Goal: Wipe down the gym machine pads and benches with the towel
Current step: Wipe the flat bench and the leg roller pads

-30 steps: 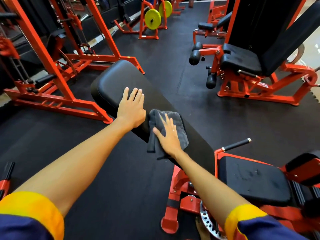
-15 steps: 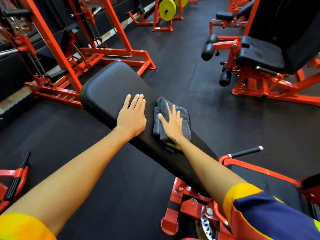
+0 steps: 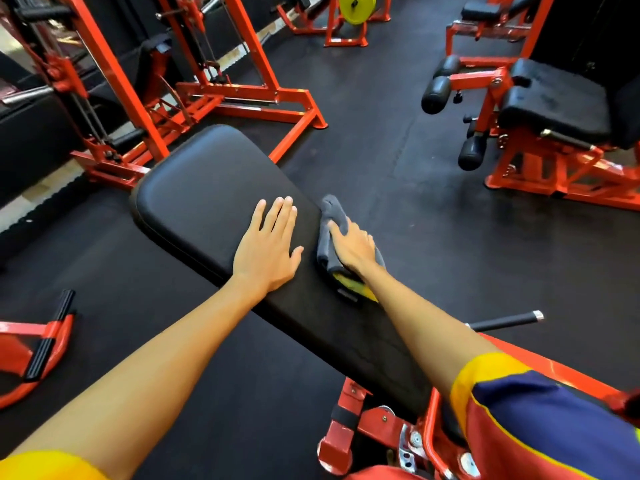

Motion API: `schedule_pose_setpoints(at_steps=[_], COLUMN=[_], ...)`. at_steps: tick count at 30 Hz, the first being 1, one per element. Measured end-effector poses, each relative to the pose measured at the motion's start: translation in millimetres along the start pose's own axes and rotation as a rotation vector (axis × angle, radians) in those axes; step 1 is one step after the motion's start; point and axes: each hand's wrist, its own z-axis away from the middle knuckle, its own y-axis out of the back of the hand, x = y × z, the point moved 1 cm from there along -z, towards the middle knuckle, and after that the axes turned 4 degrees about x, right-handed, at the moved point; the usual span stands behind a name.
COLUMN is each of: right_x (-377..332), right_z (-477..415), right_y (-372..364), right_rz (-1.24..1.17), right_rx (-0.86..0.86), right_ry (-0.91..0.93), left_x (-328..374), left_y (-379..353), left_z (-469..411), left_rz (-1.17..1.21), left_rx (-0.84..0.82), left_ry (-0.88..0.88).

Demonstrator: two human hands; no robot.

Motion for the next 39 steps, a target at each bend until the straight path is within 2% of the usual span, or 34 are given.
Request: schedule_pose_setpoints(at_steps=[3, 7, 9, 12, 15, 17, 20, 23, 25, 27, 29, 31, 33, 36, 39], right_x=[-38, -13, 21, 66, 52, 27, 2, 6, 29, 63, 80, 65, 28, -20, -17], right_z=[-4, 8, 12, 12, 6, 7, 34, 84, 110, 118, 106, 91, 86, 104, 141], right_y=[1, 0, 4, 6, 2, -10, -27, -37, -44, -47, -41, -27, -18, -19, -34], right_rz=[-0.047, -0.086, -0.097, -0.127, -0.107, -0.103, -0.160, -0.209, -0.143, -0.076, -0.057, -0.144, -0.268, -0.257, -0.230], right_rx=[0.004, 0.020, 0.010, -0.036, 0.014, 0.070, 0.170, 0.137, 0.084, 0.043, 0.038, 0.034, 0.049, 0.085, 0.101], right_ry=[0.153, 0.181, 0.086, -0.159, -0.283, -0.244, -0.078, 0.089, 0.174, 0.060, -0.181, -0.399, -0.483, -0.250, -0.070], left_x=[0, 0, 1, 1, 1, 2, 2, 1, 1, 1, 3, 5, 3, 3, 4], left_y=[0, -2, -2, 0, 0, 0, -1, -2, -3, -2, -2, -2, 0, 0, -1], left_z=[0, 0, 0, 0, -2, -1, 0, 0, 0, 1, 0, -1, 0, -1, 2], left_rz=[-0.022, -0.031, -0.025, 0.002, -0.008, -0.015, -0.007, -0.004, 0.000, -0.002, -0.006, -0.009, -0.009, 0.004, -0.010], left_rx=[0.021, 0.021, 0.027, 0.028, 0.034, 0.027, 0.040, 0.036, 0.024, 0.023, 0.025, 0.025, 0.024, 0.014, 0.015], left_ry=[0.000, 0.006, 0.012, 0.026, 0.029, 0.026, 0.030, 0.021, 0.018, 0.013, 0.008, -0.008, -0.019, -0.034, -0.101])
